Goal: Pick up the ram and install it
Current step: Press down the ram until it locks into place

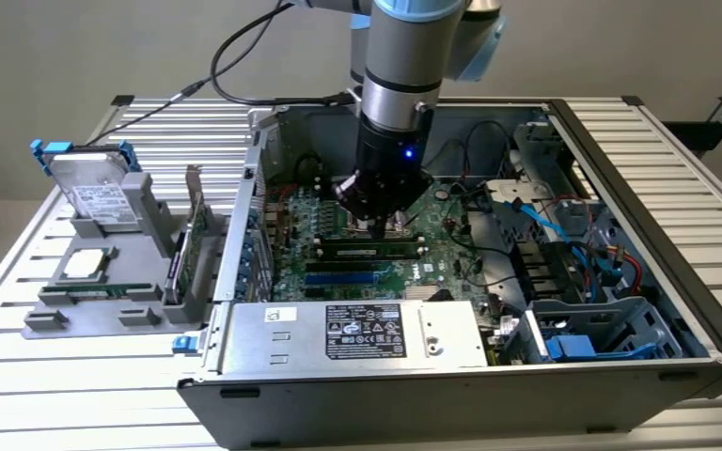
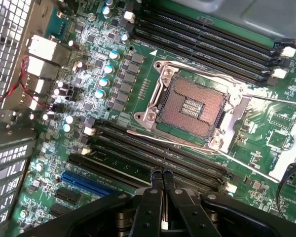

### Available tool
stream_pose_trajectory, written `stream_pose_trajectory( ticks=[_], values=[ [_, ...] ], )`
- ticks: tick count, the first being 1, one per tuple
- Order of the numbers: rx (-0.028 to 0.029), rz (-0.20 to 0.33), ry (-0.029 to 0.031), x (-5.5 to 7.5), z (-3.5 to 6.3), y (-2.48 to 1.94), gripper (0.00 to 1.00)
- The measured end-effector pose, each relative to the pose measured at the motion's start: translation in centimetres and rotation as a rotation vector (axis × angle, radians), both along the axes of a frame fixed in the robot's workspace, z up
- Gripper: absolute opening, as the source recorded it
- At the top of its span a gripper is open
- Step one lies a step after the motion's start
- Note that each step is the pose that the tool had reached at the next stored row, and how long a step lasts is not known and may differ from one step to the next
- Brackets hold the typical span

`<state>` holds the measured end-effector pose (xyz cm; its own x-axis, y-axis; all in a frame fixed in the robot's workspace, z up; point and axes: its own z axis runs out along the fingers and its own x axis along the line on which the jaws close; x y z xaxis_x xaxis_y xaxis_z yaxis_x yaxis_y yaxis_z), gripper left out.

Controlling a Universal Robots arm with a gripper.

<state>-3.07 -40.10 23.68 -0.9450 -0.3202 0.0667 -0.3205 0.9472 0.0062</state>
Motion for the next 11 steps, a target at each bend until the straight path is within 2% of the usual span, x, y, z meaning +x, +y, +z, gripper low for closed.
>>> stream_pose_trajectory(
  ticks=[5, 11],
  values=[
    [0.0, -0.059, 0.0041, 0.0, 0.0, 0.0, 0.1],
    [0.0002, -0.128, 0.0045, 0.0, 0.11, 0.0, 0.1]
  ],
)
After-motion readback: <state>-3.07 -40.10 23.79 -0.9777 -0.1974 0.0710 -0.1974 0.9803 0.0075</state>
